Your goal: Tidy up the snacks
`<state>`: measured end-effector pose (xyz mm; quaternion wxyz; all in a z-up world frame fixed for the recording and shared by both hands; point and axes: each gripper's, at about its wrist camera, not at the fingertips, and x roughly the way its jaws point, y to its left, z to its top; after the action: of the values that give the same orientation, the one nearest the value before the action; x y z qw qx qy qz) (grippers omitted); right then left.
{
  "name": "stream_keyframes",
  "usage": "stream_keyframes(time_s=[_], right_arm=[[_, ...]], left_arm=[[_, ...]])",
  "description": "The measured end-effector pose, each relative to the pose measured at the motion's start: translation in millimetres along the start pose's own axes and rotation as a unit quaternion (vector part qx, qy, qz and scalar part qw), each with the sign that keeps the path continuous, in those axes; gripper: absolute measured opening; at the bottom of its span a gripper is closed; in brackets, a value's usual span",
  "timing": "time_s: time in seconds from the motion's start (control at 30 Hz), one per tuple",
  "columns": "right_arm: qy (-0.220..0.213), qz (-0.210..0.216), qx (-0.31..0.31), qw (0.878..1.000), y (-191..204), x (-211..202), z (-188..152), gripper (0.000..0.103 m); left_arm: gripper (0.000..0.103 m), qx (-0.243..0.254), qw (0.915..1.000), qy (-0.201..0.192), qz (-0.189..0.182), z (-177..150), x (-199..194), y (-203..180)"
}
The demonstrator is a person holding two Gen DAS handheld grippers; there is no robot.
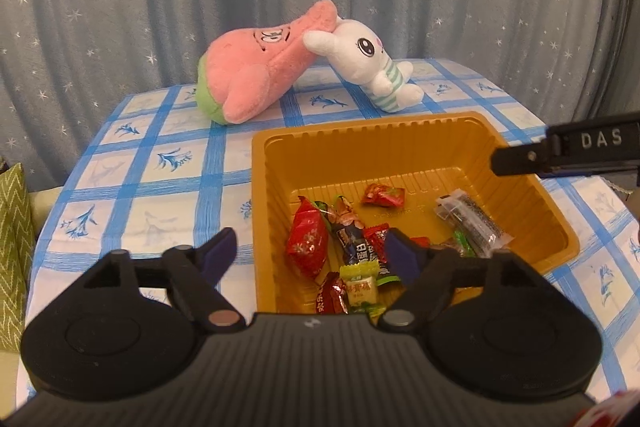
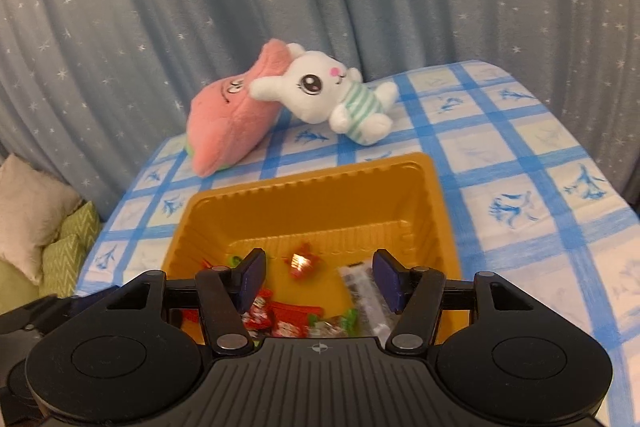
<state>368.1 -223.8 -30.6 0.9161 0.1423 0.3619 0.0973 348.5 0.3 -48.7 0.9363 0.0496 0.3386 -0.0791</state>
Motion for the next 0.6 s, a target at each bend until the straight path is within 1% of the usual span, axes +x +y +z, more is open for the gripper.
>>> stream_keyframes(time_s=[0.03, 0.17, 0.33, 0.43, 0.6], right_arm=[[0.001, -0.004, 0.000, 1.000, -1.4, -3.5, -1.8, 0.059], [0.005, -0.019, -0.005, 1.000, -4.9, -20.0, -10.4, 0.059], [0.005, -0.027, -0.010, 1.000, -1.7, -47.6, -21.9, 0.059], [0.003, -0.032, -0.011, 0.999, 2.1, -65.4, -27.9, 0.059], [0.003, -0.033, -0.026, 0.999, 12.6, -98.1, -40.9, 0.060]], left_arm=[[0.088, -0.003, 1.0000, -0.001, 0.001, -0.4, -3.1, -0.4], [0.096, -0.014, 0.9999, -0.006, 0.005, -4.0, -20.3, -2.0], [0.103, -0.021, 0.9996, -0.012, 0.011, -11.2, -48.4, -8.0], [0.103, -0.031, 0.9993, -0.014, 0.015, -14.8, -67.2, -9.7], [0.103, -0.061, 0.9977, -0.021, 0.019, -24.8, -102.7, -10.7]])
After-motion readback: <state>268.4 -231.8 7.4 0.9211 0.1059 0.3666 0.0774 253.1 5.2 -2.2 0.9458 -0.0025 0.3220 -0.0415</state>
